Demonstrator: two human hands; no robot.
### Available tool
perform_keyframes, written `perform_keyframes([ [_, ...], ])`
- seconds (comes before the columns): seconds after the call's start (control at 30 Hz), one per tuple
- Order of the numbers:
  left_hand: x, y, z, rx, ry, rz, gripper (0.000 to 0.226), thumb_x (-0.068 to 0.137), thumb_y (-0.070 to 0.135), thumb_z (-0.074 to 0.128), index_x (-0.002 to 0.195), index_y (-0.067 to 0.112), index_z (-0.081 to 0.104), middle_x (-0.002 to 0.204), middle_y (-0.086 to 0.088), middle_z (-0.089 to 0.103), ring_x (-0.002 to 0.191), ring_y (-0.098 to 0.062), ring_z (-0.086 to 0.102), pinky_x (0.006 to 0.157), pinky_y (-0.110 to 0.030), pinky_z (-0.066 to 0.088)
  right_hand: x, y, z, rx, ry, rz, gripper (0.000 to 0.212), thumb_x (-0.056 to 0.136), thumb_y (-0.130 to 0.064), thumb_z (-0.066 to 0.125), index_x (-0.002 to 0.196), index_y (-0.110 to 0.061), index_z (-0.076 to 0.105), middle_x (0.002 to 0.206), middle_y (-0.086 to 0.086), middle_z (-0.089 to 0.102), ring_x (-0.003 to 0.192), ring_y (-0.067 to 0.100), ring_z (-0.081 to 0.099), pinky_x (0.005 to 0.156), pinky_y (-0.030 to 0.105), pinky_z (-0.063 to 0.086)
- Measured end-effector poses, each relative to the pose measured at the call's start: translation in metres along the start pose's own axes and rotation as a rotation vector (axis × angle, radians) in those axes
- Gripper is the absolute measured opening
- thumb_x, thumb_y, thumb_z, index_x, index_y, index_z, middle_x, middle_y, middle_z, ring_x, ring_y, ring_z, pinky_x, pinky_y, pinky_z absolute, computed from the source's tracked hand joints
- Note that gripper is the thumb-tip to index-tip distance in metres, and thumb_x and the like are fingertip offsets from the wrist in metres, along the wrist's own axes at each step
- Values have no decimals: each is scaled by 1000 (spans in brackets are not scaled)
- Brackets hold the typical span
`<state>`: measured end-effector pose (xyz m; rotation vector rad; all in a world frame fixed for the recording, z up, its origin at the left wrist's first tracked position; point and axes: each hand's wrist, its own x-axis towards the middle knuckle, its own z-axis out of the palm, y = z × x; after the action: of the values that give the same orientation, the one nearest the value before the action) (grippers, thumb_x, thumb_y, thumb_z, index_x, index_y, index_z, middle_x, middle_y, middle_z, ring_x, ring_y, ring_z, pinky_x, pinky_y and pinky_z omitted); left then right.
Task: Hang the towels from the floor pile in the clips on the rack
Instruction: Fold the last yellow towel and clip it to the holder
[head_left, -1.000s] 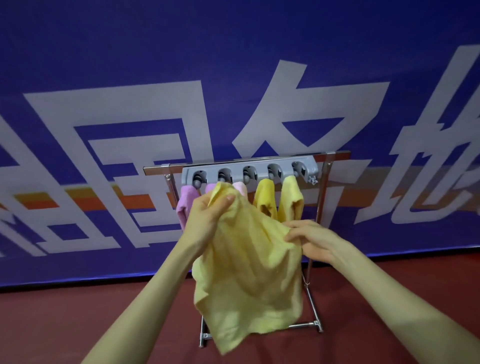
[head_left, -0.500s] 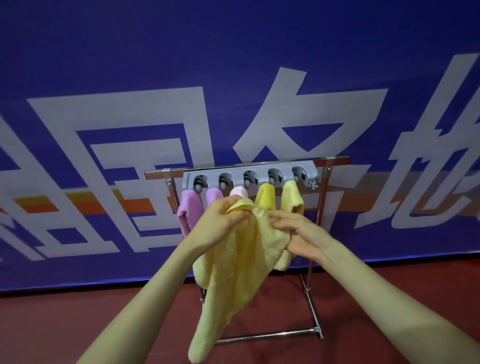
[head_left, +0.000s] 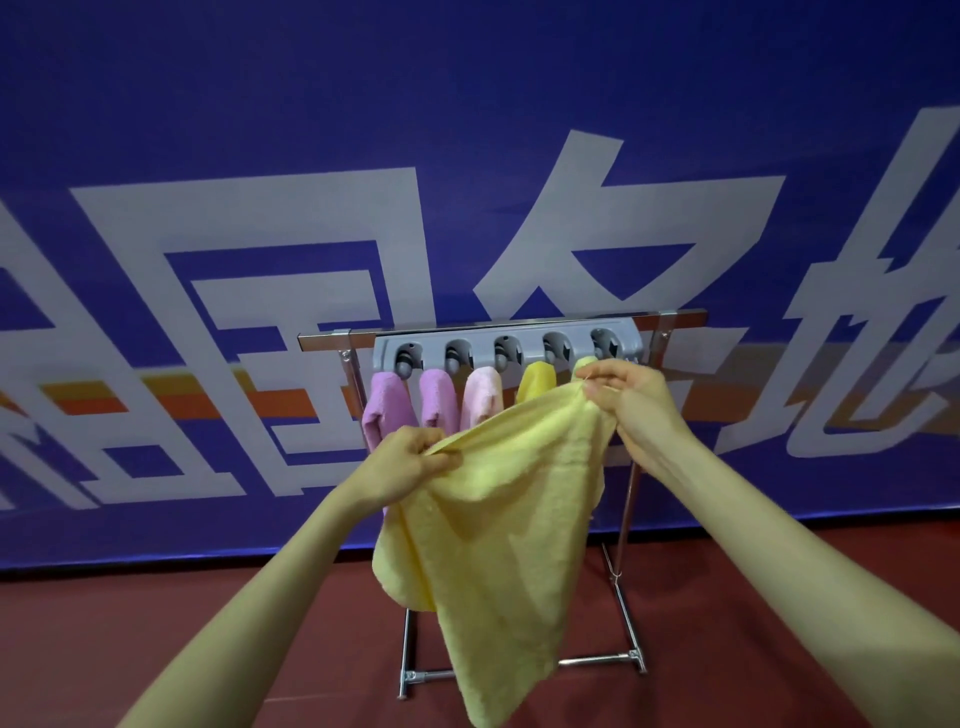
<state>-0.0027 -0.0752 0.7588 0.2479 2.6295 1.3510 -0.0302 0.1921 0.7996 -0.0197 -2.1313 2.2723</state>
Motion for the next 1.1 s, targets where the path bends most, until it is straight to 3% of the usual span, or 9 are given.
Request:
perform_keyframes([
  [0.23, -17, -28, -19, -3, -79, -123, 48, 80, 47, 70, 71, 0, 61, 61, -2, 51, 56, -15, 49, 54, -29, 38, 6, -4, -15, -42, 104, -25, 20, 87, 7, 57, 84, -10, 67, 79, 5, 63, 71, 12, 58, 63, 18, 48],
  [0.33, -24, -37, -27, -76, -52, -174, 31, 79, 40, 74, 69, 11, 69, 59, 0, 62, 57, -12, 58, 53, -24, 44, 8, -2, -18, -57, 127, -25, 20, 86, 7, 58, 82, -9, 67, 76, 4, 62, 70, 12, 57, 65, 20, 46],
  [0.47, -32, -54, -37, -216, 27, -181, 54, 75, 53, 70, 88, 1, 72, 81, -23, 71, 71, -21, 65, 66, -30, 51, 13, 1, -24, -62, 154, -16, 22, 86, 8, 57, 80, -11, 66, 77, 5, 61, 72, 12, 55, 69, 21, 45],
  [0.6, -33, -56, -36, -333, 85, -163, 28, 85, 38, 66, 92, 12, 76, 87, -11, 76, 80, -22, 71, 68, -25, 56, 18, 8, -27, -154, 151, -34, 22, 86, 7, 57, 82, -11, 68, 77, 4, 62, 73, 12, 56, 70, 22, 46],
  [0.73, -34, -61, -35, -516, 193, -135, 69, 58, 55, 83, 104, 5, 71, 99, -18, 74, 89, -27, 72, 73, -28, 59, 21, 12, -32, -259, 159, -63, 20, 85, 7, 58, 83, -10, 69, 79, 2, 65, 74, 9, 57, 69, 20, 45],
  [0.83, -31, -65, -33, -608, 281, -151, 47, 85, 39, 66, 109, -1, 67, 108, -28, 68, 93, -32, 67, 80, -37, 55, 23, 16, -37, -408, 133, -93, 20, 83, 6, 60, 78, -11, 68, 77, -2, 65, 72, 8, 56, 67, 19, 44],
  [0.93, -27, -63, -29, -621, 353, -173, 35, 94, 33, 54, 109, 5, 69, 105, -21, 71, 95, -30, 67, 80, -37, 53, 23, 18, -42, -582, 13, -82, 19, 83, 4, 62, 74, -13, 60, 68, -2, 60, 65, 10, 52, 60, 22, 39],
  [1.0, -24, -62, -29, -617, 414, -180, 32, 95, 32, 54, 106, 6, 70, 101, -17, 73, 90, -24, 69, 77, -34, 53, 21, 18, -46, -611, -179, -36, 23, 84, 5, 60, 73, -15, 53, 62, -3, 55, 60, 12, 46, 58, 24, 35],
  [1.1, -21, -59, -30, -588, 497, -166, 31, 97, 29, 53, 104, 5, 71, 100, -14, 74, 93, -25, 71, 84, -38, 54, 18, 19, -50, -606, -458, 9, 25, 80, 5, 59, 70, -17, 52, 69, 5, 54, 68, 18, 46, 64, 30, 34],
])
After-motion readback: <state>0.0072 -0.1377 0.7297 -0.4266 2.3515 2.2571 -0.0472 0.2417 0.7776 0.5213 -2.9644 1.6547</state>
